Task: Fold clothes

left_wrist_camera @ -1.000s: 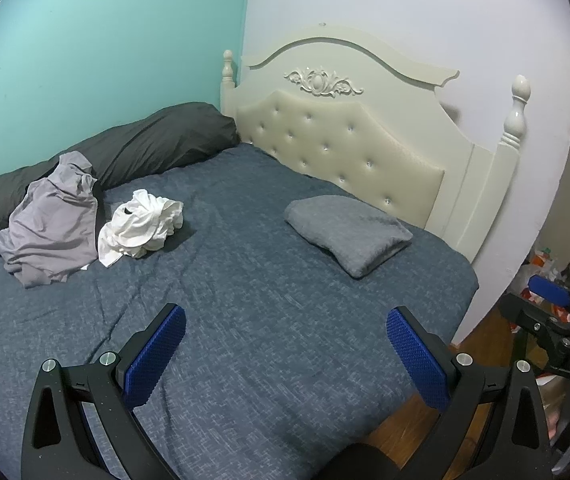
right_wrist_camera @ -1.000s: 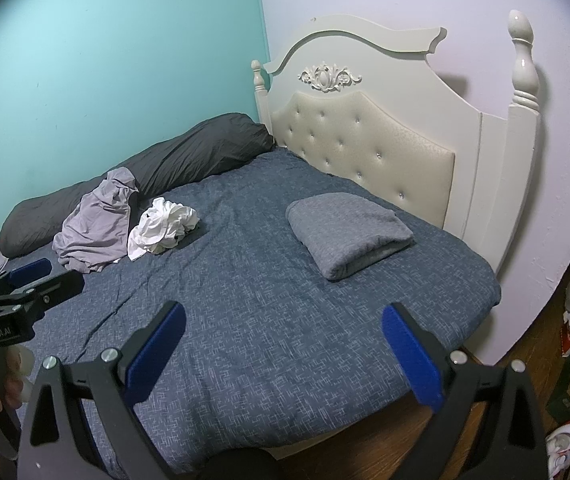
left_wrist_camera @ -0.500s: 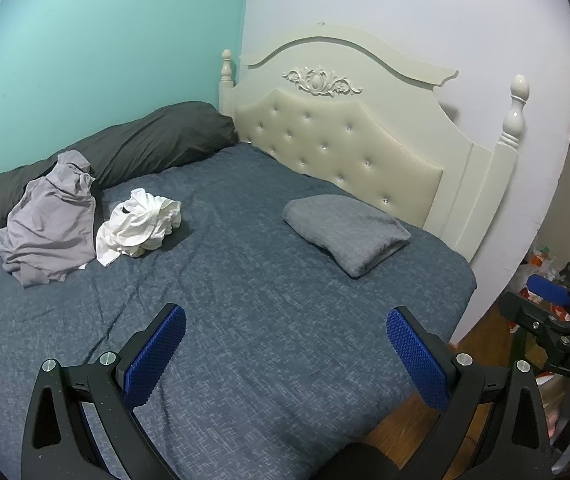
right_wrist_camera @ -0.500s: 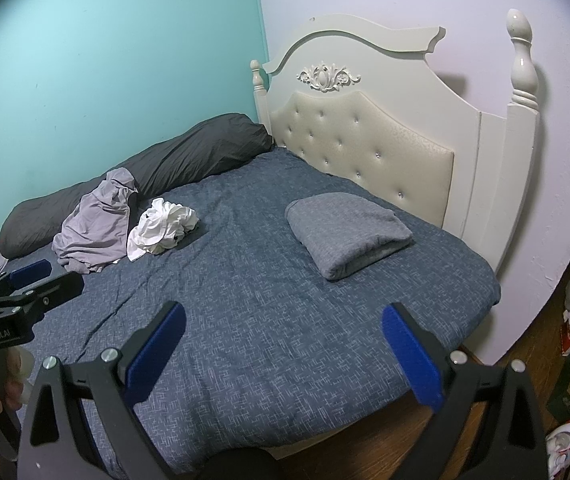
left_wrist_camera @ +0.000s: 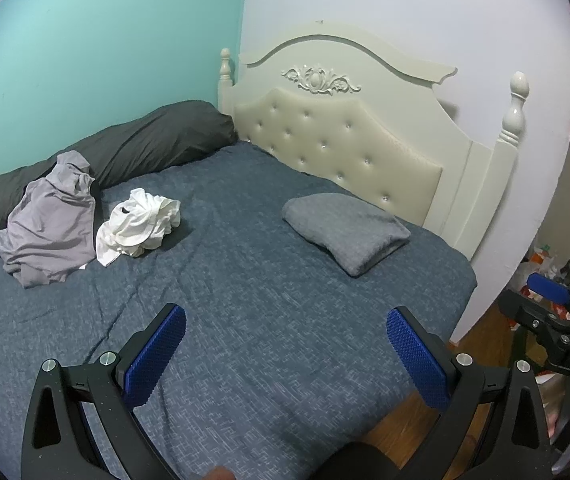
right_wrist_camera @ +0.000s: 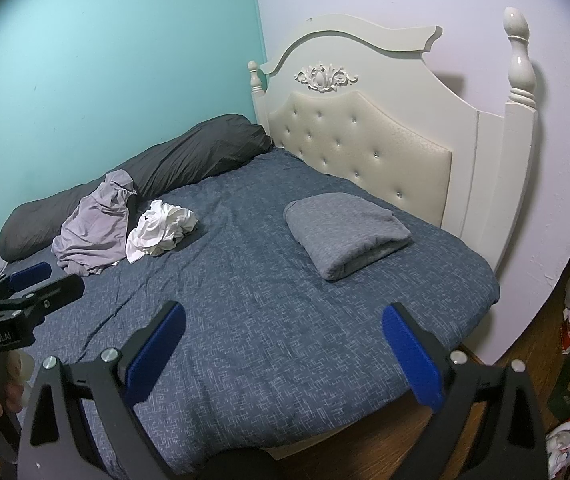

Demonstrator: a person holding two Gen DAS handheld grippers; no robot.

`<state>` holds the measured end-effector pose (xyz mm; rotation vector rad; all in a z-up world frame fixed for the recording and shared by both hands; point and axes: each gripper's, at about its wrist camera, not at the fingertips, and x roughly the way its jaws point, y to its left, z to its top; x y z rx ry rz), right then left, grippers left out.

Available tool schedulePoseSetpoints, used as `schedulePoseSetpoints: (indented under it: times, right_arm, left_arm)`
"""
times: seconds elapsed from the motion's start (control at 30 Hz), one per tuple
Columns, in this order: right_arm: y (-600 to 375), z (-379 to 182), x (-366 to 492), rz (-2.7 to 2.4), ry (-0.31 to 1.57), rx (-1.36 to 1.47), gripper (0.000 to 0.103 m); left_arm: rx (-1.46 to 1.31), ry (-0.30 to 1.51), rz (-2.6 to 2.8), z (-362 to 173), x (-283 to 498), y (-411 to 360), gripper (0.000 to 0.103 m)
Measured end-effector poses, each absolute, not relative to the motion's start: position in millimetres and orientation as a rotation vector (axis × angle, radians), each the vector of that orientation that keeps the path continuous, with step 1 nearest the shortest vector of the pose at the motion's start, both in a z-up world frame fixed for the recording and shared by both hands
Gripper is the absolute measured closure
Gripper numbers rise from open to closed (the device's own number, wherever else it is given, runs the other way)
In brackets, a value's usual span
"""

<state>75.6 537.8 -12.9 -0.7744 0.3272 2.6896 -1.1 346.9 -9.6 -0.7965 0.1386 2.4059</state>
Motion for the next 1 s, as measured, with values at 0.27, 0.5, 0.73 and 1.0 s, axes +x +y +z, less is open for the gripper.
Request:
schedulePoseSetpoints:
  times: [0.27,0.5,0.73,1.0]
  right_arm:
    - [538.6,-13.6,75.2,2.688,0.327,-0.777,0.004]
    - [538.8,-14.3,75.1,2.687,0.33,-0.779,0.004]
    - [537.9,-15.0,75.6,2.686,0.33,-0.779,0.004]
    - [536.6,-15.7,75.9,2.685,0.33,-0.78,0.004]
  left_arm:
    - [-0.798,0.136,2.402,-9.2,0.4,346.9,0.0]
    - [-0.79,0.135,2.4,-8.6,1.1,345.2,0.001]
    - [-0.791,0.138,2.4,-9.4,0.9,345.9,0.001]
    - [-0.797,0.137,2.398,-10.6,0.9,345.5,0.001]
